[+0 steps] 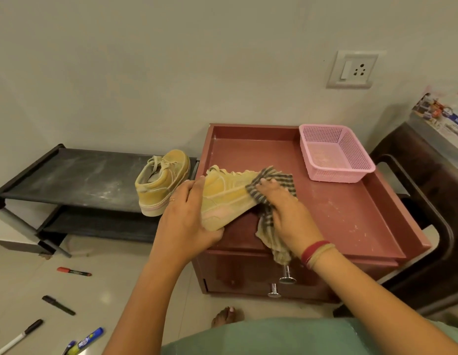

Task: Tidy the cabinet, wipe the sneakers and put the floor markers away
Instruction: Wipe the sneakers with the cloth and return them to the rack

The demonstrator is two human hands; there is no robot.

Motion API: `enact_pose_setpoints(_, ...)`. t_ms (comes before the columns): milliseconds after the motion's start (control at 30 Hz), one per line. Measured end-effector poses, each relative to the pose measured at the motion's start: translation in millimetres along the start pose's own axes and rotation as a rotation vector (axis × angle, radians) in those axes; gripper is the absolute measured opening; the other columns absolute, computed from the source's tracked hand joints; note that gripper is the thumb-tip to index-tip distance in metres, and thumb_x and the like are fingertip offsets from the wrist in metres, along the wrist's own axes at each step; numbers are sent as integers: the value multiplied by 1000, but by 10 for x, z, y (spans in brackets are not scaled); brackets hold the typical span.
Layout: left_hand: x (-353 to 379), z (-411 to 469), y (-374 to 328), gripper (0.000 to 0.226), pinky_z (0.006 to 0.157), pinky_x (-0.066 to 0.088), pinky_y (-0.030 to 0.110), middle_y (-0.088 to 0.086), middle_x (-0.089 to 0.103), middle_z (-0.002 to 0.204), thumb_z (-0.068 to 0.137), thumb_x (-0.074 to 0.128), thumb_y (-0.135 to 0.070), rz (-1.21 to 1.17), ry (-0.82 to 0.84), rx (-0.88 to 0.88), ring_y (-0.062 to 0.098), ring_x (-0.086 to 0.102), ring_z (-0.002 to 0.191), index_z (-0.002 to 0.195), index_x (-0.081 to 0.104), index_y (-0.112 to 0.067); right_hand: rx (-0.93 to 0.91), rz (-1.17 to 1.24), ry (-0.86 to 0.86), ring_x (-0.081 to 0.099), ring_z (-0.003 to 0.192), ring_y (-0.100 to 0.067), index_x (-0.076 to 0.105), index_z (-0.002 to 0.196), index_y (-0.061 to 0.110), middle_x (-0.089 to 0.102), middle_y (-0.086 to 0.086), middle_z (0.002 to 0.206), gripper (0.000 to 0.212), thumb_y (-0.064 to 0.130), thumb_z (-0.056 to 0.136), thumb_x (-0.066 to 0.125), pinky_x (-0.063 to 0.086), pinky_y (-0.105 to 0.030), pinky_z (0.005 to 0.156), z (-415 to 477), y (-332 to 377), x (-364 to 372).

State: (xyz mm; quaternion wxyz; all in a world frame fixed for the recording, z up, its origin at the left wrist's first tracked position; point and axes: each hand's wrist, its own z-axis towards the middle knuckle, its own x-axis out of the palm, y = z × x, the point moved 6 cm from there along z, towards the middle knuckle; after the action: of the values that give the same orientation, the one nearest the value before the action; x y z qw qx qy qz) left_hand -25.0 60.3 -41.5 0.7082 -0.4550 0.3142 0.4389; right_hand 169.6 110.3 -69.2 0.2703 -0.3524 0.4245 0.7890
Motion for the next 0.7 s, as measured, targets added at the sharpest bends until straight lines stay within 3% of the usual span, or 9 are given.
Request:
enact_pose_setpoints(67, 10, -2, -6, 103, 91, 43, 29, 6, 45, 131, 56, 85, -37, 6, 9, 6, 21, 46, 117, 143, 35, -11, 36, 20, 3, 21, 134, -4, 47, 135, 15, 40, -2, 145, 59, -13, 84, 41, 21, -36, 116, 19, 53, 14)
enact_pose_setpoints(200, 2, -11, 32, 102, 90, 42, 28, 6, 45, 129, 55, 85, -31, -30, 12, 9, 22, 46, 116, 142, 37, -10, -169, 40, 151, 27, 134, -7, 48, 135, 14, 41, -1, 144, 63, -16, 80, 41, 15, -33, 117, -83, 375, 160)
enact_pose_setpoints(267, 6, -13, 27, 102, 92, 40, 27, 6, 45, 130, 55, 86, -30, -39, 6, 13, 22, 44, 119, 142, 36, -10, -33, 35, 27, 35, 135, -15, 49, 134, 14, 45, -4, 142, 62, -16, 80, 41, 21, -39, 116, 52, 160, 4)
enact_pose_setpoints(333, 23, -9, 9, 102, 96, 44, 32, 6, 45, 130, 54, 86, -29, -36, 4, 39, 24, 44, 122, 141, 36, -11, 69, 50, -18, 36, 135, -18, 50, 133, 12, 47, -7, 140, 56, -12, 83, 41, 20, -32, 116, 122, 80, -67)
enact_pose_setpoints(433, 41, -8, 2, 98, 97, 47, 40, 8, 46, 129, 53, 86, -24, -34, 2, 87, 27, 45, 122, 138, 39, -7, -88, 119, 137, 29, 133, -7, 49, 134, 13, 45, -2, 141, 53, -8, 86, 42, 20, -26, 115, 23, 408, 108)
enact_pose_setpoints(500, 41, -14, -1, 97, 99, 45, 37, 10, 46, 128, 53, 86, -22, -32, -7, 101, 28, 45, 123, 137, 40, -5, -120, 138, 156, 32, 133, -6, 48, 134, 15, 46, 1, 140, 52, -5, 87, 41, 22, -23, 114, 35, 420, 97)
enact_pose_setpoints(600, 56, -20, -31, 98, 103, 35, 31, 11, 46, 130, 52, 88, -21, -23, -6, 109, 29, 41, 128, 137, 40, -5, 44, 114, 35, 45, 127, -17, 51, 131, 16, 52, -2, 135, 45, -1, 90, 43, 29, -20, 106, 155, 222, -50)
enact_pose_setpoints(700, 53, -26, -32, 98, 106, 31, 32, 12, 45, 132, 53, 87, -18, -40, 3, 118, 29, 37, 133, 138, 39, -7, -77, 177, 170, 39, 131, -12, 51, 132, 14, 50, 0, 136, 47, -1, 88, 43, 22, -16, 108, 85, 491, 73)
